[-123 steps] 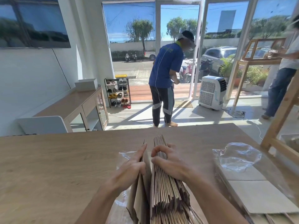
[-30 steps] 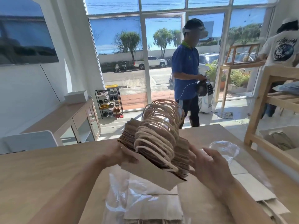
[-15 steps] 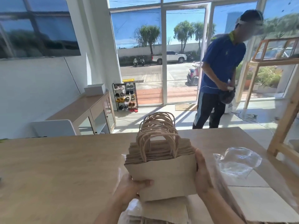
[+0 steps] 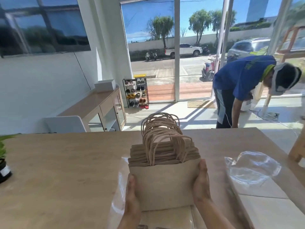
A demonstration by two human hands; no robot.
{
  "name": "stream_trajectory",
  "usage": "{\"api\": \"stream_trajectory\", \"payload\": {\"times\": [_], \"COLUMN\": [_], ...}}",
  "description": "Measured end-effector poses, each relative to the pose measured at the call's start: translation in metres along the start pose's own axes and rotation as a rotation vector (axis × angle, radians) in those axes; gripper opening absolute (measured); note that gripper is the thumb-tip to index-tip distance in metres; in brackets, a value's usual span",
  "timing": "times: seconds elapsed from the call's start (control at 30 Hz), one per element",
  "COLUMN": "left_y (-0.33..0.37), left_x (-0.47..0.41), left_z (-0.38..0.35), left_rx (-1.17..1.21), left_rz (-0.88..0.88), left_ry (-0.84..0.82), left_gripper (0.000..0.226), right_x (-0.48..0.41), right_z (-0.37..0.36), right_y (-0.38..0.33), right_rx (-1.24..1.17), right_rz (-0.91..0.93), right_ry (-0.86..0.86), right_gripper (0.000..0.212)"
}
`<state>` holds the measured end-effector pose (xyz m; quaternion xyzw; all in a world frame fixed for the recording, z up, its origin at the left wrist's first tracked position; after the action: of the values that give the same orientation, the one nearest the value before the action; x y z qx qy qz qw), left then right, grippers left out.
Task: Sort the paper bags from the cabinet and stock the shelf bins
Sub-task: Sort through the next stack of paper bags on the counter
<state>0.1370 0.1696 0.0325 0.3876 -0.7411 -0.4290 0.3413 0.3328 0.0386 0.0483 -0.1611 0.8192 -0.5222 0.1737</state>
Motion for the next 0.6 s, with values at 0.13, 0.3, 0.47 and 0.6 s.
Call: {"api": "stream_trajectory", "payload": {"times": [0.13, 0.3, 0.47, 0.6], "left_y": [0.007, 0.005, 0.002, 0.005], "left_x": [0.002, 0.004, -0.003, -0.006], "left_z": [-0.001, 0.008, 0.002, 0.001], "left_rx": [0.036, 0.103, 0.019, -0.003], "left_rz": [-0.062, -0.125, -0.164, -0.181], "left_ry": [0.13, 0.223, 0.235, 0.26], "left_gripper": [0.049, 0.098, 0.072, 0.062], "right_x": [-0.006, -0.005, -0.004, -0.008], "right_z": [-0.001, -0.009, -0.002, -0.004], "right_y": [-0.006, -0.005, -0.003, -0.001], "right_rx": [-0.057, -0.03, 0.017, 0.079], "right_rz": [0.034, 0.001, 0.012, 0.024], "right_ry": [0.022, -0.049, -0.056, -0.073], "right_gripper": [0.061, 0.076, 0.071, 0.067]}}
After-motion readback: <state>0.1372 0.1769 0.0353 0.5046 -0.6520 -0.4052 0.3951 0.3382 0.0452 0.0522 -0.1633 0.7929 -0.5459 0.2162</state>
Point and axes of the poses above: each hand's wrist, its own x-axis away from the middle knuckle, its own z-axis out of the back of the hand, y = z × x, the point moved 10 cm from there along -x, towards the middle knuckle, and after that the axes turned 6 degrees about z, right-handed, at the moved point
